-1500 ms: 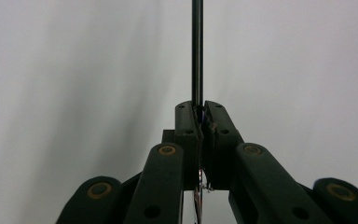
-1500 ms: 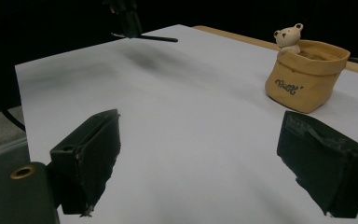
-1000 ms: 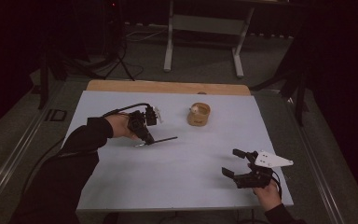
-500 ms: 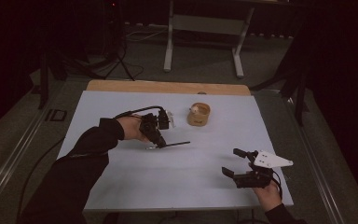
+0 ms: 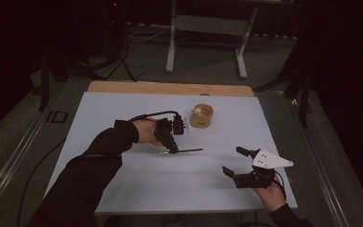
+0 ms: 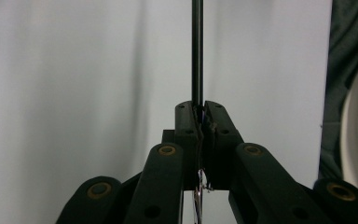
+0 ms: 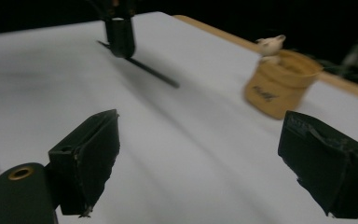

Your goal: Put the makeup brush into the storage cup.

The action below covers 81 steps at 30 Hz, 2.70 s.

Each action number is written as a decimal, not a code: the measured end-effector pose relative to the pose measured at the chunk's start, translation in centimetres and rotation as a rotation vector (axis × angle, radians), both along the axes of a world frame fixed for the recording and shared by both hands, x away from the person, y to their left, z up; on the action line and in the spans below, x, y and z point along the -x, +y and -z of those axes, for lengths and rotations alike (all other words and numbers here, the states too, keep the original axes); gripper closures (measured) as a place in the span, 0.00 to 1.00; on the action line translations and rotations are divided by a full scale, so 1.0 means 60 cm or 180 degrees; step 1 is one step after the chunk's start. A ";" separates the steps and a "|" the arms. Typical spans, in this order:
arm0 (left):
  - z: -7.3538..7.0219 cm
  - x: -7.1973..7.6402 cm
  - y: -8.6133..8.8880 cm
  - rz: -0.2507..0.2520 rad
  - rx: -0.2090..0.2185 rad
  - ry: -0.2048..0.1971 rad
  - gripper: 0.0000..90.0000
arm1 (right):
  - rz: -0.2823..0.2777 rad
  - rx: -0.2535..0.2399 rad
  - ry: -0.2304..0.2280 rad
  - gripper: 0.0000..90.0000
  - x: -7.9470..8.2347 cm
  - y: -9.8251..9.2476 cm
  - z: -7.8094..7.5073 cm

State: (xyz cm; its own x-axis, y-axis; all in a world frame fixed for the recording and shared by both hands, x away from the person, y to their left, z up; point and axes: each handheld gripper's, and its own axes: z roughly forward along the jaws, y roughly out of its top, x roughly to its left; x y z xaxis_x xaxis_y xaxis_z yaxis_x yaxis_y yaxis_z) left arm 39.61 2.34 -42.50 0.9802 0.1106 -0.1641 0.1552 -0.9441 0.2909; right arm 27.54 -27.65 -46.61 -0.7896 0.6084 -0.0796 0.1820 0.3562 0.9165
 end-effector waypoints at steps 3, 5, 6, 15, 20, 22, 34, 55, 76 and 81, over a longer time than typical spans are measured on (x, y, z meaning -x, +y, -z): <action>0.000 -0.001 -0.006 -0.0003 -0.0005 -0.0001 0.95 | -0.0042 0.0049 -0.0061 0.14 0.000 0.007 -0.005; 0.000 0.000 -0.011 0.0002 0.0002 -0.0015 0.95 | -0.0032 0.0155 -0.0156 0.14 0.001 0.016 -0.008; 0.000 -0.001 -0.012 0.0007 -0.0008 0.0028 0.95 | -0.0072 0.0190 -0.0174 0.14 0.002 0.020 -0.009; 0.001 0.000 -0.022 0.0024 -0.0074 0.0022 0.95 | -0.0269 0.0633 -0.0300 0.34 0.005 0.061 -0.008; 0.003 0.000 -0.022 0.0011 -0.0115 0.0018 0.95 | -0.0314 0.0910 -0.0452 0.41 0.007 0.081 -0.010; 0.004 -0.001 -0.023 0.0001 -0.0124 0.0056 0.95 | -0.0323 0.0977 -0.0494 0.42 0.008 0.085 -0.010; -0.003 0.007 -0.050 0.0076 -0.0179 0.0072 0.95 | -0.0383 0.1904 -0.1077 0.63 0.019 0.137 -0.006; -0.005 0.013 -0.077 0.0144 -0.0195 0.0111 0.95 | -0.0637 0.2726 -0.1648 0.77 0.029 0.202 0.023; -0.006 0.014 -0.088 0.0081 -0.0178 0.0154 0.95 | -0.0526 0.2969 -0.1561 0.90 0.014 0.229 0.030; -0.002 0.014 -0.090 0.0080 -0.0228 0.0192 0.95 | -0.0575 0.3008 -0.1521 0.94 0.012 0.233 0.030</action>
State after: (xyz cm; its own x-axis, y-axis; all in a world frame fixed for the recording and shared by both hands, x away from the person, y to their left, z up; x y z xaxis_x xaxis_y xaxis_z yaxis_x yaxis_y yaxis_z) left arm 38.76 -3.08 -42.41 0.9714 0.0995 -0.2155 0.1463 -0.9660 0.2133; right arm 26.80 -13.68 -48.40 -0.6241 0.0159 -0.7812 -0.2485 0.9438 0.2178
